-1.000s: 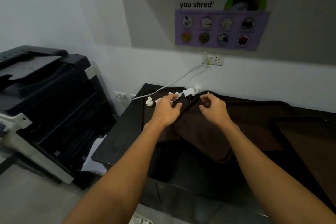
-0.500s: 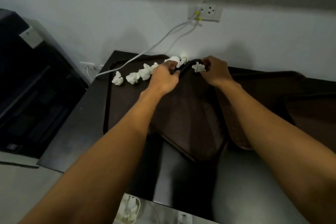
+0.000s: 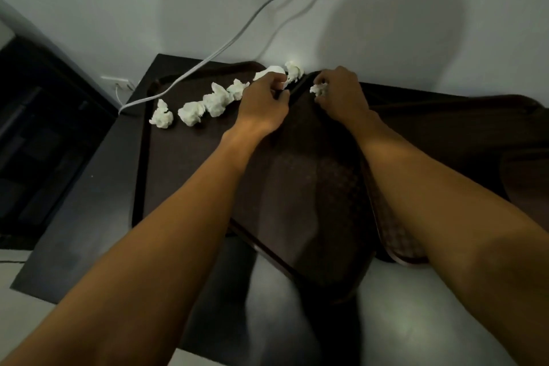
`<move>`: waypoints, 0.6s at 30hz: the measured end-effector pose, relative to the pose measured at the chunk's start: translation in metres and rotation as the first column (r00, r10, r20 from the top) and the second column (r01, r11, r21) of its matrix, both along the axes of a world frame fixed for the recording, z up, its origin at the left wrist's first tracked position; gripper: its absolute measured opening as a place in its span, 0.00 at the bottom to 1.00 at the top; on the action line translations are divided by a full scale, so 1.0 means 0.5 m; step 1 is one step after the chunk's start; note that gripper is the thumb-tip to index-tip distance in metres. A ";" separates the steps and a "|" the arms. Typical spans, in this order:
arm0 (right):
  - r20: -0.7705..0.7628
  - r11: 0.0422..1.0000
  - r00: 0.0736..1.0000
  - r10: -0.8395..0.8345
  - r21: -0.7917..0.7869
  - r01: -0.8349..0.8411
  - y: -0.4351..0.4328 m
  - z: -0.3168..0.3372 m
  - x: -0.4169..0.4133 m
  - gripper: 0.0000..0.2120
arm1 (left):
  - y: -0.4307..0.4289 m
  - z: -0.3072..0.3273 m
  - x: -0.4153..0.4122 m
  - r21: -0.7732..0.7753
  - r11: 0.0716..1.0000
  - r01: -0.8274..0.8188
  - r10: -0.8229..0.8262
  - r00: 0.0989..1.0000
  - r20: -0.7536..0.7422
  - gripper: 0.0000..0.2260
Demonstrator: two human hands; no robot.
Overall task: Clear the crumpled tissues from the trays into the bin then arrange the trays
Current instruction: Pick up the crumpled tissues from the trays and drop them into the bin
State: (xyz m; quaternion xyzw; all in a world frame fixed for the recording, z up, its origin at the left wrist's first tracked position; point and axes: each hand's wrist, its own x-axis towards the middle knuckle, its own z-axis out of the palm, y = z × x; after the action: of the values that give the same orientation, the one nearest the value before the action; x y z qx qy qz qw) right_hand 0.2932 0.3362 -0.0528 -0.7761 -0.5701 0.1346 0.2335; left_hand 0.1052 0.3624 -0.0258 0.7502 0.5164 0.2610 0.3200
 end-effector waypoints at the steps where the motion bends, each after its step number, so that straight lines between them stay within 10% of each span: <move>1: 0.011 1.000 1.000 0.001 0.019 -0.002 0.003 -0.003 0.002 0.11 | 0.010 -0.003 0.006 0.020 1.000 0.003 -0.003 1.000 0.003 0.14; 18: -0.155 0.941 0.987 -0.026 0.329 0.077 -0.083 0.017 0.051 0.07 | 0.151 -0.053 0.130 0.138 0.990 0.038 -0.010 0.980 -0.201 0.15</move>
State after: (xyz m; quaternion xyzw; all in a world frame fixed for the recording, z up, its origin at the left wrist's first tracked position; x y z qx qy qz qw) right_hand 0.3187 0.2949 -0.0444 -0.7278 -0.5451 0.0875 0.4069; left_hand 0.1702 0.4379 -0.0525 0.7994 0.5171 0.2164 0.2161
